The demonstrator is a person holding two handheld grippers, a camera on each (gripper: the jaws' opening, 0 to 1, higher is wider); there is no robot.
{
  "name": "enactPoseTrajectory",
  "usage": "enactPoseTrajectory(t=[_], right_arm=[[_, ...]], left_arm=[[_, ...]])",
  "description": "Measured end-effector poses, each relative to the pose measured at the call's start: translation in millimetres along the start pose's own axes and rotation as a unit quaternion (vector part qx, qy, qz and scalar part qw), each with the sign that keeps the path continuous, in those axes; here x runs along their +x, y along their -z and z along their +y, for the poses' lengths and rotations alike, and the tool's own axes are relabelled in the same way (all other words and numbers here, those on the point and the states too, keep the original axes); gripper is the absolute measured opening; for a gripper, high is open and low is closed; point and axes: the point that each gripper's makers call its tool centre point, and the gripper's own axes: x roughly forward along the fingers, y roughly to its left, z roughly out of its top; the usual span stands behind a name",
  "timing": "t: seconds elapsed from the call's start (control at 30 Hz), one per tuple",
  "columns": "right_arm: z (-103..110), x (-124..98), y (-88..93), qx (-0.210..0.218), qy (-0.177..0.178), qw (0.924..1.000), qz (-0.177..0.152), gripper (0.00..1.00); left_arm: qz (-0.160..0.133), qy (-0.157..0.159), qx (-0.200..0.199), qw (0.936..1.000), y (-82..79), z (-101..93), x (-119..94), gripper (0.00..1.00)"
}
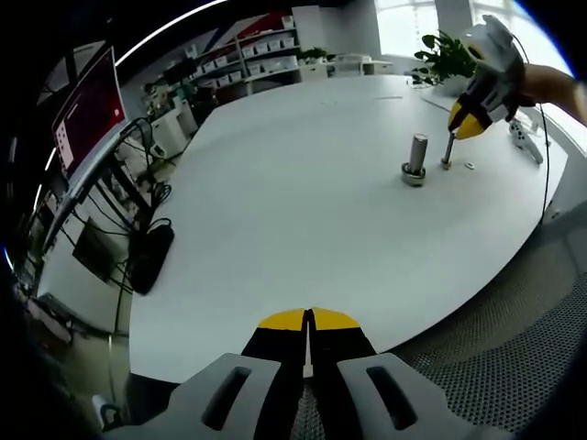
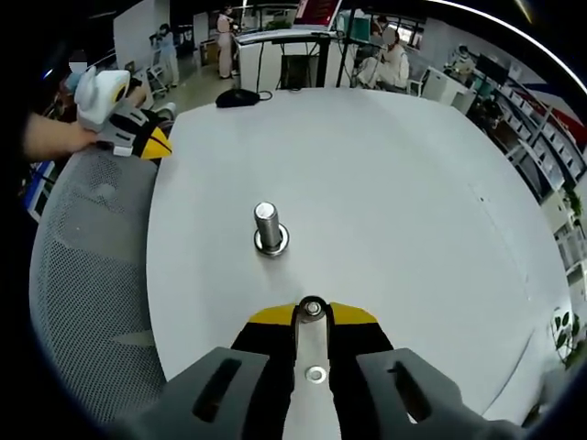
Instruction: Place the washer onto the threaded stud by aligning its center hole with the stud, sliding it down to the base, and recovering from edge contact or off-axis alignment until the washer reaches the visible bottom stop.
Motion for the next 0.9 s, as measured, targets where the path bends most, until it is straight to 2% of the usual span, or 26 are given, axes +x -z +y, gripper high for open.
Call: enactPoseTrajectory(t=[0.47,0.9], right_arm=[[1.1,2.2,0.9,0.002,-0.001,1.0,0.005,0.13],[2.5,4.8,1.4,-0.035,-0.007,0.9987,0.036,0.13]], left_arm=[[-0.002,0.0,-0.001,1.0,-0.7,-0.1,-0.1,0.0],[-0.004,0.0,-0.001,1.0,-1.0,0.5,-0.1,0.0]])
